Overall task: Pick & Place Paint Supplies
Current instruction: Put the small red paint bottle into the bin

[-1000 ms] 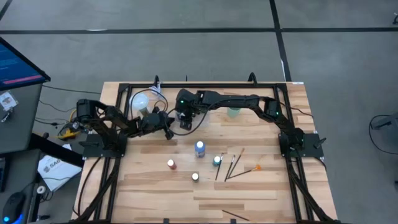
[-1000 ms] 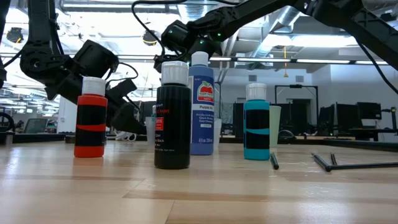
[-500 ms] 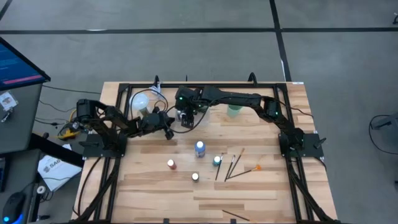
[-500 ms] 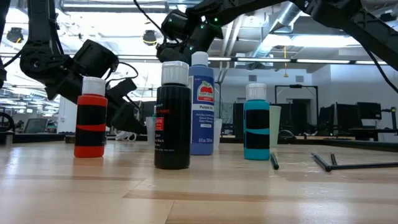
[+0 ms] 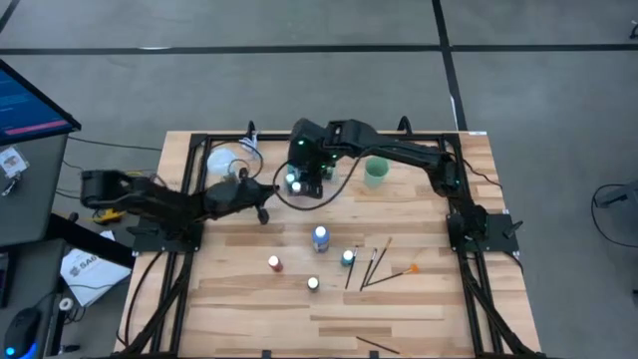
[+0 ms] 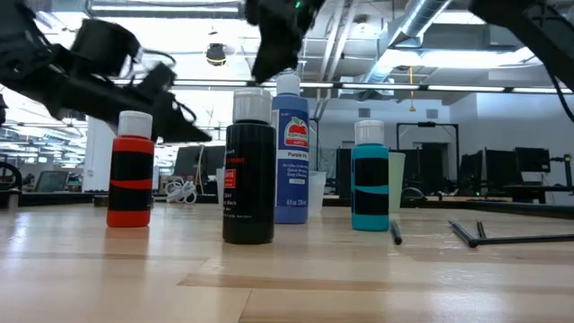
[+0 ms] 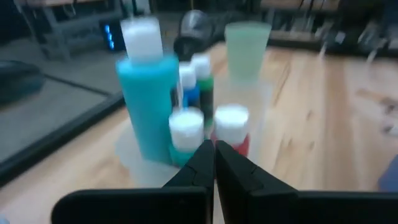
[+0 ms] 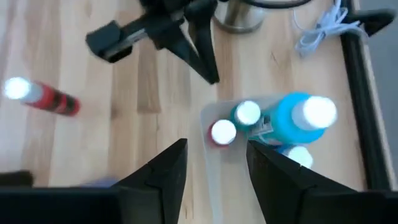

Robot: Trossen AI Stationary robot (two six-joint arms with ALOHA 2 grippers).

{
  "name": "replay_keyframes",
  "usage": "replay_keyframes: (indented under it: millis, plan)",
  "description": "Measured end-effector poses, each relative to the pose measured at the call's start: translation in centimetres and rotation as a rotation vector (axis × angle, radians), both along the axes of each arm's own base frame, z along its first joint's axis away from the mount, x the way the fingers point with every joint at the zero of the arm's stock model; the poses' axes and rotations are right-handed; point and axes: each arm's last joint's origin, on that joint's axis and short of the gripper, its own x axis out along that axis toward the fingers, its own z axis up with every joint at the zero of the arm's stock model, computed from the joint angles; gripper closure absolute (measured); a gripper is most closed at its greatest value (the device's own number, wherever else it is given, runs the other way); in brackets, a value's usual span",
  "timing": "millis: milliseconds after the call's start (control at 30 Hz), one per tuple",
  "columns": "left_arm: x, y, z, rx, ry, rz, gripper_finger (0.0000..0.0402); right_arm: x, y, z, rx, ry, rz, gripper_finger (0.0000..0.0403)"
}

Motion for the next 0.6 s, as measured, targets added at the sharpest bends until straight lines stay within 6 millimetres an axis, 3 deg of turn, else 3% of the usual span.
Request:
replay_keyframes:
  millis: [267,467,600]
  plan:
    - [-1.5,-2.4,3.8,0.045,-0.244,-0.169,0.0401,-2.3,2.4,5.0,-0.063,-0.141,0.092,0.0271]
    - [-3.0,-4.6,6.2,0.075,-0.396,-0.304,0.0401,-3.7,4.2,7.1,-0.094,-0.181,0.164,0.0292]
    - [-4.0,-5.4,6.3,0.06,-0.363,-0.245,0.0401,-4.4,4.8,7.5,-0.076,-0.17,0.189,0.0303]
